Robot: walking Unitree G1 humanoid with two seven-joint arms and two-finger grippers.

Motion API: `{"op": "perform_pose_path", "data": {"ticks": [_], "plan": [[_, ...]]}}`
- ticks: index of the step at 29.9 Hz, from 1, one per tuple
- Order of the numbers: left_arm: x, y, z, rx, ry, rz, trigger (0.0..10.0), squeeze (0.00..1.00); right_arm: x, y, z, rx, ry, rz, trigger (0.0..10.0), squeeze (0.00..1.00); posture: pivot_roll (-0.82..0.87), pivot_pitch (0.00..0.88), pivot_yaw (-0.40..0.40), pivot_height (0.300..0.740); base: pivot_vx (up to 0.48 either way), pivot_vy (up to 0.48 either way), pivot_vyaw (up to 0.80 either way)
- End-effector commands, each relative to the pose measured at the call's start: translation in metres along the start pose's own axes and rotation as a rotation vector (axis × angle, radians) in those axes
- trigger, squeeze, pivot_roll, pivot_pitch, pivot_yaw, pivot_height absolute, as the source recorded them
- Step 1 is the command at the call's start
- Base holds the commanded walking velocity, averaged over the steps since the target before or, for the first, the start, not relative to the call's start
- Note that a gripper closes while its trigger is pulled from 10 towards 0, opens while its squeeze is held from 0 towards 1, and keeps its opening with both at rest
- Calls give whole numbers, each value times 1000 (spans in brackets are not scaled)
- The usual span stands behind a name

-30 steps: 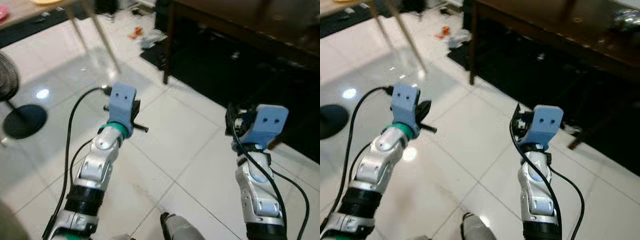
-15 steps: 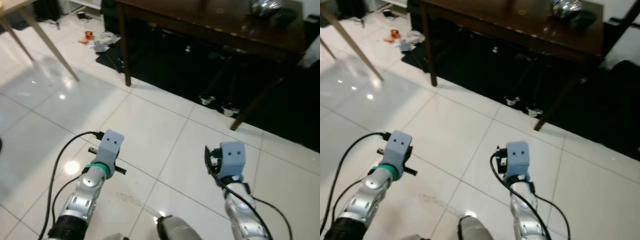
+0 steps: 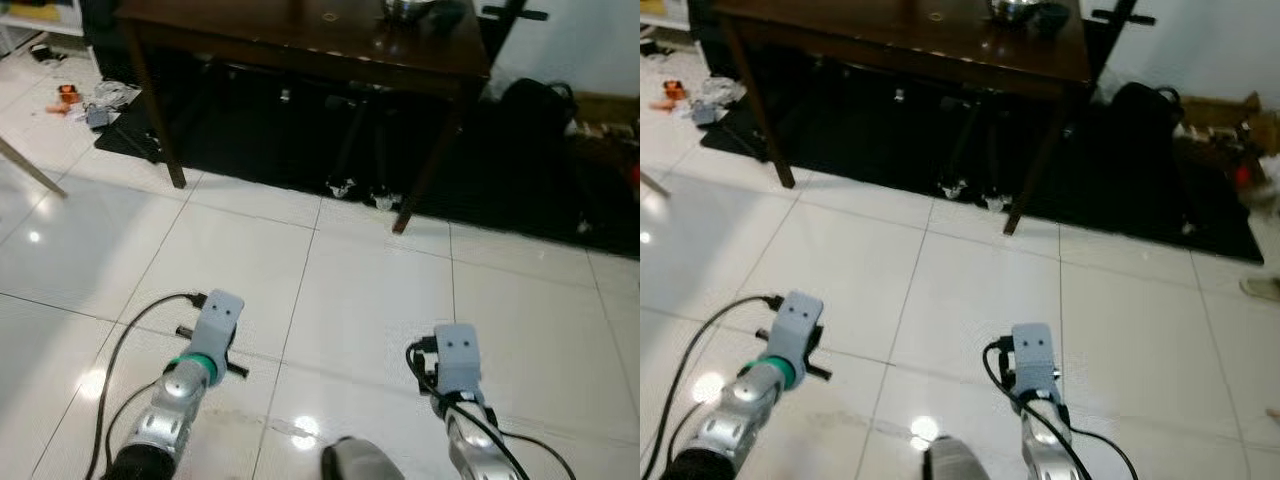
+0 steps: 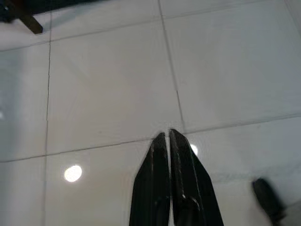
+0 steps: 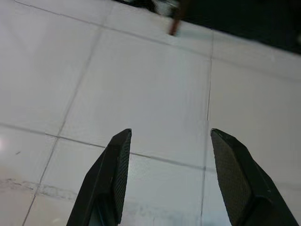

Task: Setting the table

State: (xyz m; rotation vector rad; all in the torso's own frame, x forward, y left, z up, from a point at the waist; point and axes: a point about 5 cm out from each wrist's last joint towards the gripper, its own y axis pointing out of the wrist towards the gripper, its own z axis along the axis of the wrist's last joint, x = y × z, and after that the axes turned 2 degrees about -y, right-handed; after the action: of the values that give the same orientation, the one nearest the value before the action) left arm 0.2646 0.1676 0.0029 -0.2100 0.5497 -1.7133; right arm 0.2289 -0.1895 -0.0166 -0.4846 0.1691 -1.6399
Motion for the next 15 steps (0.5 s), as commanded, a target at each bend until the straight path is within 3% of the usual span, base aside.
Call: {"op": "perform_pose_path", "data": {"ticks": [1,7,15], "plan": [[8,2,3,24,7,-31,10000,0,12,-1,-8,-23,0,-45,10000,0,-80,0,41,740,0,0,-800],[-6,6,14,81,34,31,10000,0,5,1,7,80,60,48,10000,0,-81,0,45,740,0,0,-800],[-22,8,29,145,17,115,10000,0,-2,10,30,167,104,62,10000,0,-55,0,28,740,0,0,-800]]}}
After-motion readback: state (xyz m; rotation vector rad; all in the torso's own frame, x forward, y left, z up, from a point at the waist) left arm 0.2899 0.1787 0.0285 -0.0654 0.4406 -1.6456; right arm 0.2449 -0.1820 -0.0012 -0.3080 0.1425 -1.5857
